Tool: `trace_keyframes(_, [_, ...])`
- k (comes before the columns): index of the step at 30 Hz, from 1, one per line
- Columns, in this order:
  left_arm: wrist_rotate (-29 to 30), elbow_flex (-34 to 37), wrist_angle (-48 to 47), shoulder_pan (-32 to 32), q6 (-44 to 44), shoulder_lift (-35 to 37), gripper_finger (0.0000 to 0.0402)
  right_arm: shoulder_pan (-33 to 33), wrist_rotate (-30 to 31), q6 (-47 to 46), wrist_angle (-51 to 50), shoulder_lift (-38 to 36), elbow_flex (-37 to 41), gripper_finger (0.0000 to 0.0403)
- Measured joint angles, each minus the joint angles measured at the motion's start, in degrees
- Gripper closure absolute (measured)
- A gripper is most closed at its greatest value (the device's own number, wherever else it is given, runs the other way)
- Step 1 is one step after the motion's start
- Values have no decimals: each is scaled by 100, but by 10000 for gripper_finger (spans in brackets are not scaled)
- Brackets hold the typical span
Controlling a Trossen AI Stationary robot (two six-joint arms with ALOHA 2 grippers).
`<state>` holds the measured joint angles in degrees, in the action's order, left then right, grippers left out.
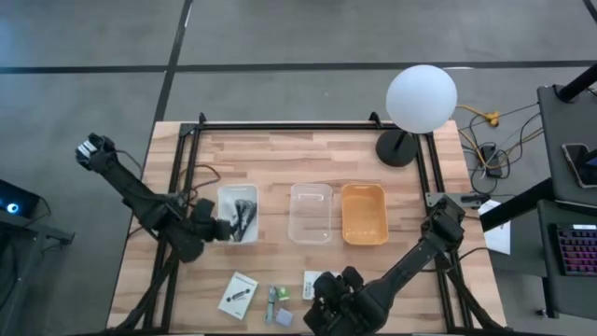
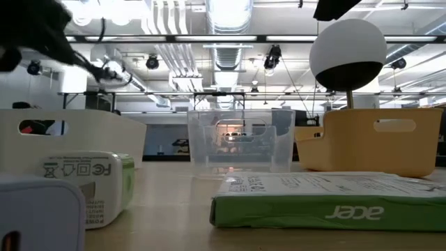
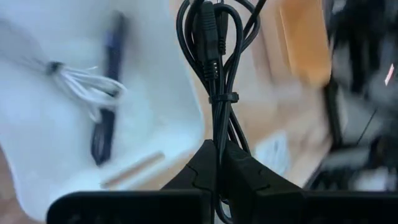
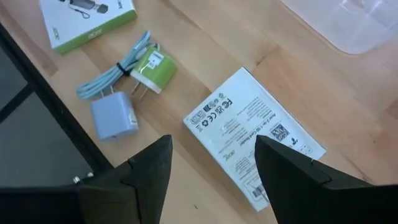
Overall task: Pick and place items into bin
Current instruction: Put the black charger cable into the white bin, then put the green charger adapter into the transparent bin
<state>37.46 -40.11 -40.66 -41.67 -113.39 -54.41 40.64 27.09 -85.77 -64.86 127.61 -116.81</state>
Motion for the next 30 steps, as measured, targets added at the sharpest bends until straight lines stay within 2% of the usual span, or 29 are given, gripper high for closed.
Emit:
trace_keyframes(4, [203,835,316,17,-1075,485,401,-9,2,-126,-3,0,0,188])
trace_keyframes(8, [226,1358,973,287,-1186,690,396,-7,3,-179,7,0,0,188])
trace_keyframes(12, [345,1420,937,470,-1182,623,360,-7,1,-212,71,0,0,188])
trace_keyframes(15, [22,1433,919,496,-1093,528,321,-12,-36,-154,234,0,2,188])
trace_keyframes(19, [-762,1437,833,496,-897,452,268,-33,-417,1316,658,-2,0,188])
trace_keyframes(21, [-976,1396,863,482,-397,467,248,-33,-596,2049,558,-2,0,188])
trace_keyframes(24, [-999,1136,963,412,884,526,232,-31,-645,2470,312,-2,-3,188])
trace_keyframes(27, [-1068,798,1649,309,3127,529,230,-36,-656,3066,517,-2,-26,188])
trace_keyframes(30, [-1481,540,2420,198,5374,326,229,-84,-659,4221,1052,73,-16,188])
